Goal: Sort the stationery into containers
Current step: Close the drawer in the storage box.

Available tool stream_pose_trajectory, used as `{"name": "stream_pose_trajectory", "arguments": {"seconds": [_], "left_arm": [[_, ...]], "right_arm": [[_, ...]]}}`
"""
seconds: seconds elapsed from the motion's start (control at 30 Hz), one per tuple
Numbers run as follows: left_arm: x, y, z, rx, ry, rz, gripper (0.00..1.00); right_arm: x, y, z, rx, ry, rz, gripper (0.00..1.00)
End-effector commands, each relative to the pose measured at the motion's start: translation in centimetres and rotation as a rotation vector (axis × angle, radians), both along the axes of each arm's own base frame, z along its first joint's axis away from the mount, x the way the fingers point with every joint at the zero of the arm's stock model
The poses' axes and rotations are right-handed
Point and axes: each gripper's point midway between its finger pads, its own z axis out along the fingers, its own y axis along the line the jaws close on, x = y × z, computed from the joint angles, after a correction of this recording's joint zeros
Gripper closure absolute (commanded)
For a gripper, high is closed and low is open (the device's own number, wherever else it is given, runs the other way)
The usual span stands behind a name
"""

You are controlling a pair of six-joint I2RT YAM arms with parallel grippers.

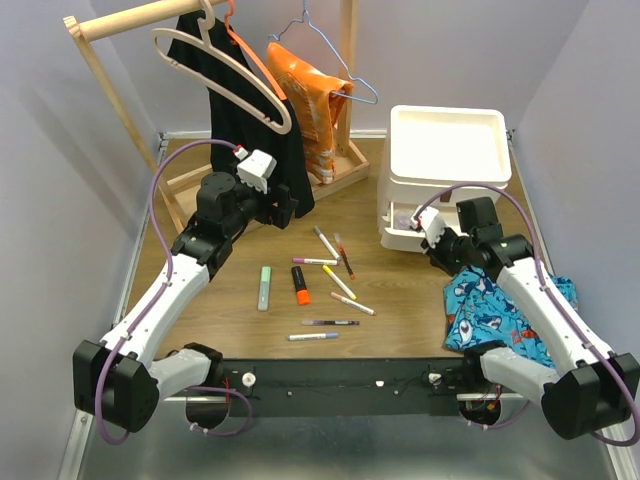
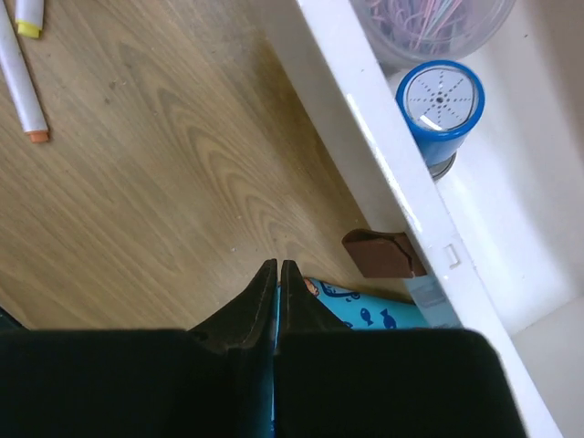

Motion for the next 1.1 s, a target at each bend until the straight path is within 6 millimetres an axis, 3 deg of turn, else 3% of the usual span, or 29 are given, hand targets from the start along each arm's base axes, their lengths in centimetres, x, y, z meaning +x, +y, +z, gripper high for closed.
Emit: {"name": "stream_pose_trajectory", "arguments": {"seconds": [0.0,0.13,0.37,0.53,0.97,1.07], "left_arm": [[-0.4,-0.3,0.7,-0.016,-0.019,-0.018,0.01],[-0.3,-0.4,0.4,-0.019,-0.012,-0.018,0.01],[0.0,-0.4,0.4,-0.017,-0.011,-0.014,0.01],[0.0,-0.4,0.1,-0.012,-0.004,-0.015,0.01],[0.2,-0.2,0.0,-0.012,-0.005,-0.007,0.01],[0.3,-0.2,-0.1,-0.016,-0.001,-0.007,0.01]], "right_arm": [[2.0,-0.3,-0.1,-0.012,-0.066,-0.025,0.89],[4.1,-1.4,-0.1,-0.052,-0.134,-0.108,0.97],[7.7,-2.2,1.0,-0.067,-0.273,-0.200,0.99],[9.2,-2.6,0.6,-0.083,-0.295,-0.243,0.99],[12.8,-3.1,4.0,-0.090,-0.435,-0.308,0.99],[13.5,-3.1,4.1,-0.091,-0.456,-0.321,1.00]]}}
